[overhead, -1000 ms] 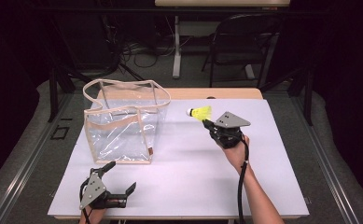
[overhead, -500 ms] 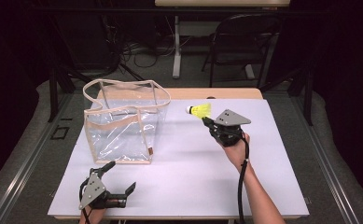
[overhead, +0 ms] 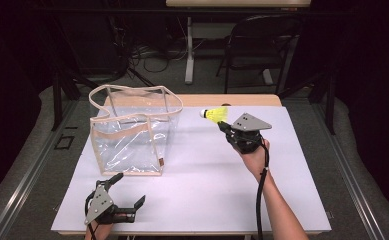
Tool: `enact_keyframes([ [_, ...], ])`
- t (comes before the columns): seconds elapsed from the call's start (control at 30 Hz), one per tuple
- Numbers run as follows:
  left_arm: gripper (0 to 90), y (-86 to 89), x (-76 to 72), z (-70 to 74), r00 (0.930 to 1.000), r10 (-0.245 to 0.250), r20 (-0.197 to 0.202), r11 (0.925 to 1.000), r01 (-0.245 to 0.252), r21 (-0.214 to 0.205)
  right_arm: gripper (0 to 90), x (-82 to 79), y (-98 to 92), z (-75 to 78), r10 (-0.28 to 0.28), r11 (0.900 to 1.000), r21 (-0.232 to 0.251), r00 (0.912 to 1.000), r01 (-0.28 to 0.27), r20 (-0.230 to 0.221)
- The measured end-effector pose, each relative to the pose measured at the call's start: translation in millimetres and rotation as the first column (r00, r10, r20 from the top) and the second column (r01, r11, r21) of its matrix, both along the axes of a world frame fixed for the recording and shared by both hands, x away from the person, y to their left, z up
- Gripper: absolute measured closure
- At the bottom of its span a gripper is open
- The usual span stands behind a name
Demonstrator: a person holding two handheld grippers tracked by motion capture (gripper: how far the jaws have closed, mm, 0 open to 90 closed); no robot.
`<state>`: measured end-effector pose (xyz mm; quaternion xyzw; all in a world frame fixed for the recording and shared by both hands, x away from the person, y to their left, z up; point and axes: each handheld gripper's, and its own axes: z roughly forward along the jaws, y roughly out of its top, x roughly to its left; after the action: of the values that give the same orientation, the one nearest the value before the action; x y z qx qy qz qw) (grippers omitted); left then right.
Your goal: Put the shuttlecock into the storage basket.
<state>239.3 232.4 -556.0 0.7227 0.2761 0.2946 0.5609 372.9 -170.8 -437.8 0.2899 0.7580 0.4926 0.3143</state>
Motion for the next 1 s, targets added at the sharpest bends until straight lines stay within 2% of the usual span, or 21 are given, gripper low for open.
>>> enact_keyframes([
  [1.0, 0.2, 0.2, 0.1, 0.0, 1.0000, -0.005, 0.004, 1.0000, 0.005, -0.001, 90.0, -0.6, 4.2, 22.4, 0.014, 0.9999, 0.004, 0.9990, -0.014, 0.044],
])
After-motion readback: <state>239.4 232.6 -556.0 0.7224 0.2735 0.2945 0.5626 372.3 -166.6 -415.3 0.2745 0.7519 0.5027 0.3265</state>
